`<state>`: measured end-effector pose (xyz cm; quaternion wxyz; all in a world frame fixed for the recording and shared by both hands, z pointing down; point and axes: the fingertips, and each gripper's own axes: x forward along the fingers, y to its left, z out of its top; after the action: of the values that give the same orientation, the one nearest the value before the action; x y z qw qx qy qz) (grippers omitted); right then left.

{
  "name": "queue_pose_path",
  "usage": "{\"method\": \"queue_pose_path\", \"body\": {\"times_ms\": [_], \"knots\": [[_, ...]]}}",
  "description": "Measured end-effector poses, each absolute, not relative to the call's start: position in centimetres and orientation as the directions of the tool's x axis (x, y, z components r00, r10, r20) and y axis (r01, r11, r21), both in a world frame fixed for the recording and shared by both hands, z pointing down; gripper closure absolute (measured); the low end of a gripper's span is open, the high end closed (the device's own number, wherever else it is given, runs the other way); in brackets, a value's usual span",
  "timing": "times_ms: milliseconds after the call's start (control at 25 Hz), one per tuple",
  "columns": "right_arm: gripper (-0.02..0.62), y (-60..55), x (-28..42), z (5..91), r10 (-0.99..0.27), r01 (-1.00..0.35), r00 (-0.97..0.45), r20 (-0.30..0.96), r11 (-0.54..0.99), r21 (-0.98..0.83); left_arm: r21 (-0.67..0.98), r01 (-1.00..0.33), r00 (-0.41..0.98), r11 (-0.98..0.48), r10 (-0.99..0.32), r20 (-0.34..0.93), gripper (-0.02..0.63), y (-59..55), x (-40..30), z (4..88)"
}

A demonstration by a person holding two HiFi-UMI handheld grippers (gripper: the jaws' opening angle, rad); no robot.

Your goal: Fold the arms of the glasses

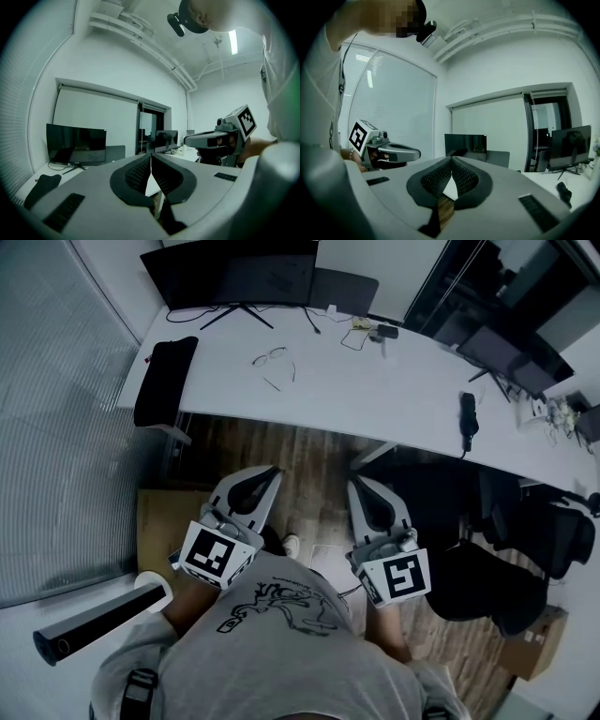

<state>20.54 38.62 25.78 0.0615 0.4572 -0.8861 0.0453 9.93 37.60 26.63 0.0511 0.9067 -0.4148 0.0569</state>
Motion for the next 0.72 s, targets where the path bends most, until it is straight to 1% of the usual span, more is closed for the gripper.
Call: {"method": "queue_pose_path", "body": {"times_ms": [280, 440, 560, 720], "knots": [[0.586, 37.7, 22.1, 26.9, -0.801, -0.815, -0.574, 0.169, 0.579, -0.026, 0.045, -0.761, 0.645, -0.648, -0.746, 0.164, 0.583, 36.5, 11.3, 27.5], [0.586, 36.5, 22.6, 26.7, -0.809, -0.819, -0.571, 0.135, 0.573, -0.026, 0.036, -0.756, 0.650, -0.654, -0.743, 0.162, 0.583, 35.5, 12.0, 28.2], [0.586, 35.3, 23.0, 27.3, -0.807, -0.819, -0.569, 0.160, 0.573, -0.023, 0.040, -0.754, 0.652, -0.655, -0.740, 0.166, 0.583, 34.4, 12.1, 28.6], [0.586, 33.4, 22.6, 27.4, -0.797, -0.809, -0.582, 0.163, 0.588, -0.012, 0.030, -0.752, 0.653, -0.658, -0.739, 0.165, 0.583, 32.3, 12.1, 28.5]]}}
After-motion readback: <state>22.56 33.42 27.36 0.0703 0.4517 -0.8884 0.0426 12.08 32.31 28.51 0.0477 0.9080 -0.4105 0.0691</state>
